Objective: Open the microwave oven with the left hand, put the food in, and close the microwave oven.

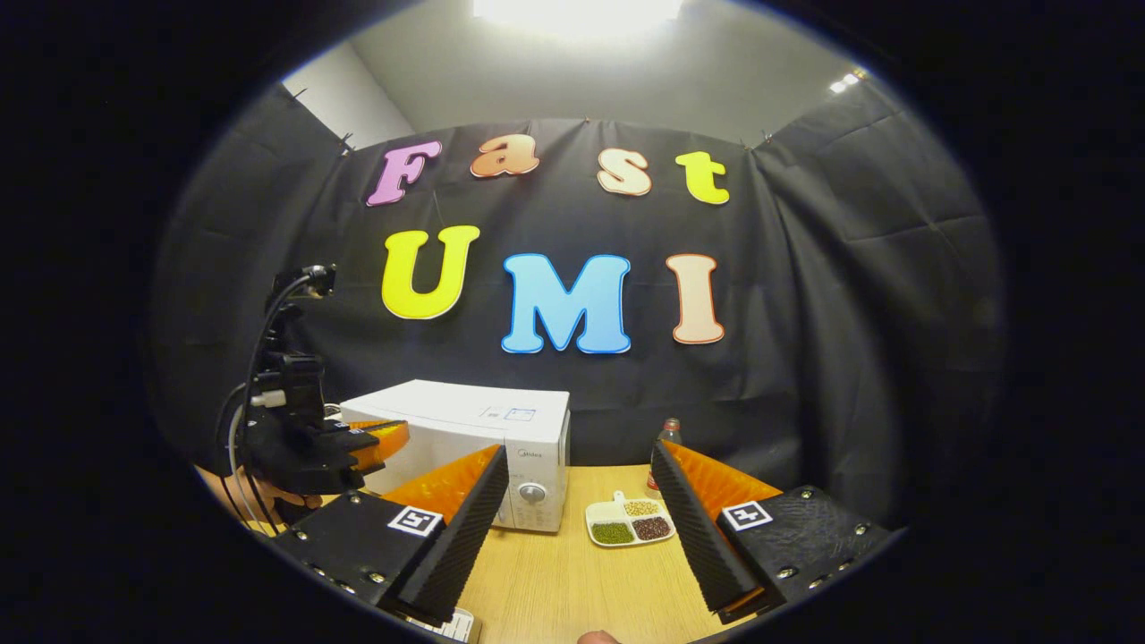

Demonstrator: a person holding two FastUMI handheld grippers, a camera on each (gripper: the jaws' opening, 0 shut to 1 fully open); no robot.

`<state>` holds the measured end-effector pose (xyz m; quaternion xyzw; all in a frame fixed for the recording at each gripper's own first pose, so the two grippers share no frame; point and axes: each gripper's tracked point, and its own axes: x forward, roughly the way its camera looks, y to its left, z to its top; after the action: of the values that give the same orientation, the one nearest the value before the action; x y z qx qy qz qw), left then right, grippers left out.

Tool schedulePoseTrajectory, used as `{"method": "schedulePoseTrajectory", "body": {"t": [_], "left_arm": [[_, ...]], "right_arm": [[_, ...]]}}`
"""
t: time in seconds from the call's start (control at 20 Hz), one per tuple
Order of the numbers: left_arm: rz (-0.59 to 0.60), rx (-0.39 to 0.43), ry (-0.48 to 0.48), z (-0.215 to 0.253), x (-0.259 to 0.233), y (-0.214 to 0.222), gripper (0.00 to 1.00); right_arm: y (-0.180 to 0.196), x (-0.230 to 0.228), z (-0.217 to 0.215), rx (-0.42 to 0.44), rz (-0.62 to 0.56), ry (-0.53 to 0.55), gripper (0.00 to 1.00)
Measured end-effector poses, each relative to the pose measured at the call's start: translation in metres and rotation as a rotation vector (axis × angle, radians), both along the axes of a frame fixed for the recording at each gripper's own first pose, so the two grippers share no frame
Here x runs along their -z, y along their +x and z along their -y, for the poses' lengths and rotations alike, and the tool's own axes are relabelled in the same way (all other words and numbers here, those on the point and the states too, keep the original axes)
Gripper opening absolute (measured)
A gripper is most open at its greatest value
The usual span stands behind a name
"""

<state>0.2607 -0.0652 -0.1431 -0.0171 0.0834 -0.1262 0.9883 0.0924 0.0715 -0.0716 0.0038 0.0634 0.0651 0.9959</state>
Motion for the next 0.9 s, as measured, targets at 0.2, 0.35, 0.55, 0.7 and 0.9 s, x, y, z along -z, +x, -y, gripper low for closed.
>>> {"method": "schedulePoseTrajectory", "body": {"t": [0.2,0.35,0.55,0.7,0.9], "left_arm": [[0.054,-0.043,0.007,-0.005,-0.041,-0.053,0.07],[0.080,-0.087,0.023,-0.013,-0.063,-0.094,0.08],[0.119,-0.137,0.052,-0.025,-0.088,-0.150,0.08],[0.140,-0.148,0.048,-0.032,-0.103,-0.182,0.10],[0.146,-0.173,0.052,-0.048,-0.114,-0.212,0.10]], "right_arm": [[-0.023,-0.008,0.012,-0.032,0.012,0.036,0.98],[-0.042,-0.016,0.021,-0.058,0.028,0.051,0.98],[-0.064,-0.026,0.028,-0.094,0.049,0.060,0.98],[-0.077,-0.031,0.027,-0.105,0.057,0.079,0.98],[-0.088,-0.038,0.019,-0.117,0.065,0.081,0.98]]}}
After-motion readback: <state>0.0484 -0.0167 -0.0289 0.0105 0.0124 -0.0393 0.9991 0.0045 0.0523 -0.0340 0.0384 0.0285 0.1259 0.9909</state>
